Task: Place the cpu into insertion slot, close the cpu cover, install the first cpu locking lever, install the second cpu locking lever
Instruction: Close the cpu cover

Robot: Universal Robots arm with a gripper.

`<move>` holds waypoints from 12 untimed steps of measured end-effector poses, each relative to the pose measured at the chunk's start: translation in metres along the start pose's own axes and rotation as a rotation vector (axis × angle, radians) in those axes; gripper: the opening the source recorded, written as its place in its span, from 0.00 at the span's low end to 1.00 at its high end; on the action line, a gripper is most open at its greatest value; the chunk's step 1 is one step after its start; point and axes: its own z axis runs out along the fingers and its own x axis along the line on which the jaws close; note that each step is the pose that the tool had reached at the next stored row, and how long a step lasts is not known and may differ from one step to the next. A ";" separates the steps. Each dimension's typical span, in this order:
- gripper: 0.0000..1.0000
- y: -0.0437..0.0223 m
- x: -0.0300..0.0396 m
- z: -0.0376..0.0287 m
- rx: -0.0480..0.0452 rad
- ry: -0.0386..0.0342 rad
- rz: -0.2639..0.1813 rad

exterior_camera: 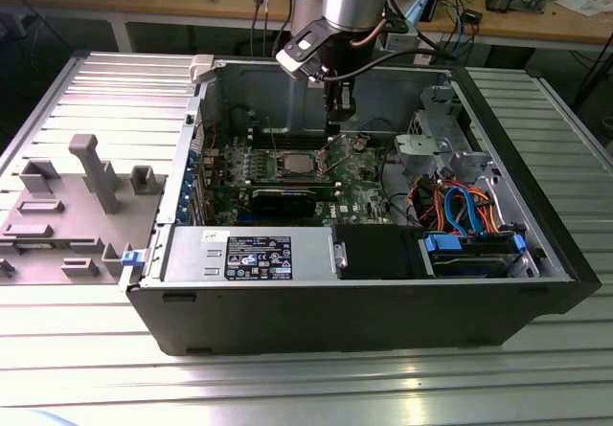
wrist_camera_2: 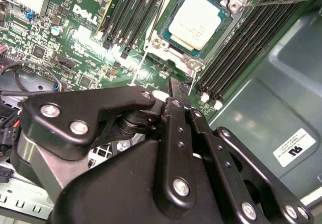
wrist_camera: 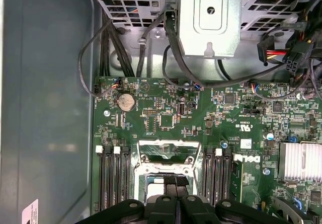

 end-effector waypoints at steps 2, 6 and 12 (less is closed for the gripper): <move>0.11 0.0003 0.0000 0.0000 0.0000 0.0001 0.000; 0.11 0.0010 0.0000 0.0000 0.0000 0.0000 0.000; 0.11 0.0023 -0.0001 0.0000 0.0001 0.0000 0.000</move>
